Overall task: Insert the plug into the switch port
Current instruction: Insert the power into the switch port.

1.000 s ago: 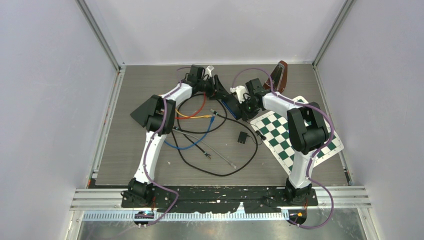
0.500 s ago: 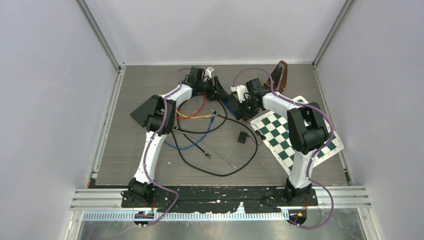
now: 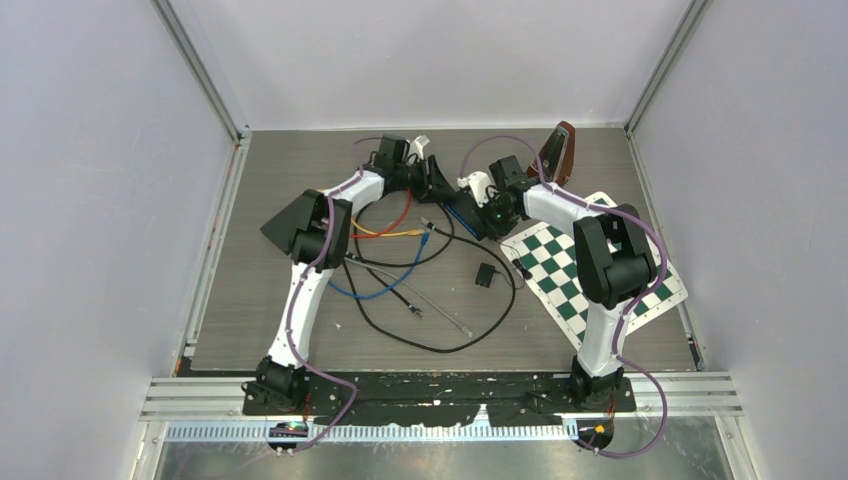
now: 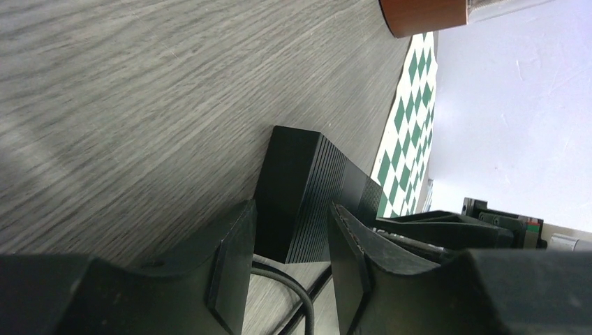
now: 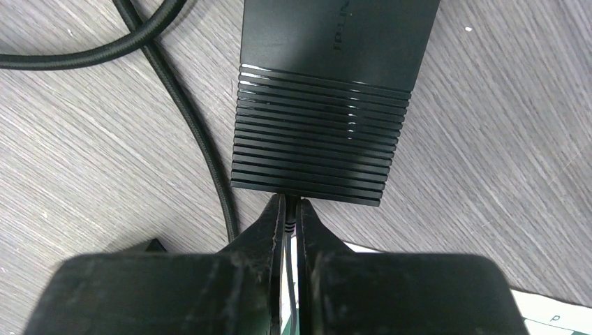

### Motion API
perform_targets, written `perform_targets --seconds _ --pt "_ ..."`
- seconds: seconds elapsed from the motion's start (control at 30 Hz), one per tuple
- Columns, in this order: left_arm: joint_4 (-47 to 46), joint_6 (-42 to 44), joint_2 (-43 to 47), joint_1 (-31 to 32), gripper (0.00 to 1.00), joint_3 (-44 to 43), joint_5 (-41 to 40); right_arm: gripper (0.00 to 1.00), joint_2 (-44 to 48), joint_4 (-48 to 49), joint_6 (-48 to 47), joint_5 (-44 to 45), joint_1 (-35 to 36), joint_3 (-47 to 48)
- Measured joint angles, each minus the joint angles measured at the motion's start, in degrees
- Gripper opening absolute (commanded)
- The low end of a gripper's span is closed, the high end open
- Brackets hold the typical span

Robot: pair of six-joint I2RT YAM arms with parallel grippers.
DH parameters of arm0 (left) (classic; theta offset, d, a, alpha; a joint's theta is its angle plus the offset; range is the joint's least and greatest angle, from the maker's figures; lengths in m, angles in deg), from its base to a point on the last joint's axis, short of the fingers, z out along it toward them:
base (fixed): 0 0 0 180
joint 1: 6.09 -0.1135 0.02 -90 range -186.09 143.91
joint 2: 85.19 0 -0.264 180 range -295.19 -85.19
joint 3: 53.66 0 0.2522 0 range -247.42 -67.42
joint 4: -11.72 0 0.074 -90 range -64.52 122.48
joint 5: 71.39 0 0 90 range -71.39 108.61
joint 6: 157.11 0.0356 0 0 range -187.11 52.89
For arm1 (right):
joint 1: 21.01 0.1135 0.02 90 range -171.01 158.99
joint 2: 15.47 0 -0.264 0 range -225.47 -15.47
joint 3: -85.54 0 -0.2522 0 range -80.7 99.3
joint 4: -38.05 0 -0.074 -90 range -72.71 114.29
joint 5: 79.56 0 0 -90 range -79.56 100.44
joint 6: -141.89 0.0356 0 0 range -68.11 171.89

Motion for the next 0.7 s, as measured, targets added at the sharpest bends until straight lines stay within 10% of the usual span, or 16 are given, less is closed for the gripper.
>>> perform_targets --seconds 0.7 --pt "3.6 10.3 0.6 0.0 0.41 0.4 4.4 0.05 -1.0 -3.4 -6.3 1.4 1.0 2.4"
